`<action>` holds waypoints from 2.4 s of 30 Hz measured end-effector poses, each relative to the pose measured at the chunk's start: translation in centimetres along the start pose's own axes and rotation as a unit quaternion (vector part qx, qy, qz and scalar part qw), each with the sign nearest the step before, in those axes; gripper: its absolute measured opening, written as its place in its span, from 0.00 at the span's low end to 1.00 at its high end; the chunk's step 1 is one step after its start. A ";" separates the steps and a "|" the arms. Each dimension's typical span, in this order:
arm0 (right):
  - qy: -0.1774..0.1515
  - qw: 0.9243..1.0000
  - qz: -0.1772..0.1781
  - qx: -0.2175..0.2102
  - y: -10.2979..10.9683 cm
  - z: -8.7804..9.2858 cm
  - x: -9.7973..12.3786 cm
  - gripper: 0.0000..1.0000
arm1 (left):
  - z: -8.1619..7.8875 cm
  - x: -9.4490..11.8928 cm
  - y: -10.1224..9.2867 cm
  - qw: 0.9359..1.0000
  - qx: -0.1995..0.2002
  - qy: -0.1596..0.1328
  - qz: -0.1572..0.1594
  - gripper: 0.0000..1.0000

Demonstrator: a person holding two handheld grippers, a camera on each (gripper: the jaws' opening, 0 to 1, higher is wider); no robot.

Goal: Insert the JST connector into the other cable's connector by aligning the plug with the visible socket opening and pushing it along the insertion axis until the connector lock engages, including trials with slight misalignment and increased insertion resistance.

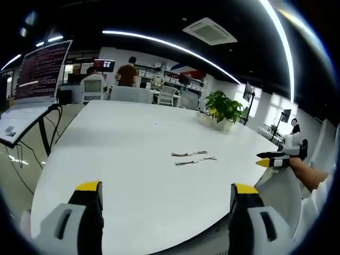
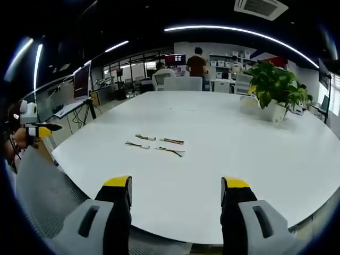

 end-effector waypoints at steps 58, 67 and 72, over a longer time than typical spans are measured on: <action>-0.061 0.998 0.020 0.013 -6.1 -8.5 -0.1 0.62 | -8.8 -2.4 3.6 0.998 -0.043 -0.037 0.012 0.99; -0.063 0.997 0.005 0.037 -6.1 -10.4 -1.1 0.60 | -10.7 -3.8 3.6 0.997 -0.068 -0.033 0.026 0.99; -0.054 0.997 -0.012 0.058 -5.4 -11.3 -2.1 0.60 | -11.8 -4.8 3.2 0.995 -0.094 -0.026 0.035 0.99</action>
Point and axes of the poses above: the point that each gripper's makers call its tool centre point, and the gripper's own axes: x roughly backward along the fingers, y roughly to its left, z roughly out of its underside, the point moved 5 cm from there along x, roughly backward along the fingers, and after that the axes turned 12 degrees about y, right-handed, at the moved point
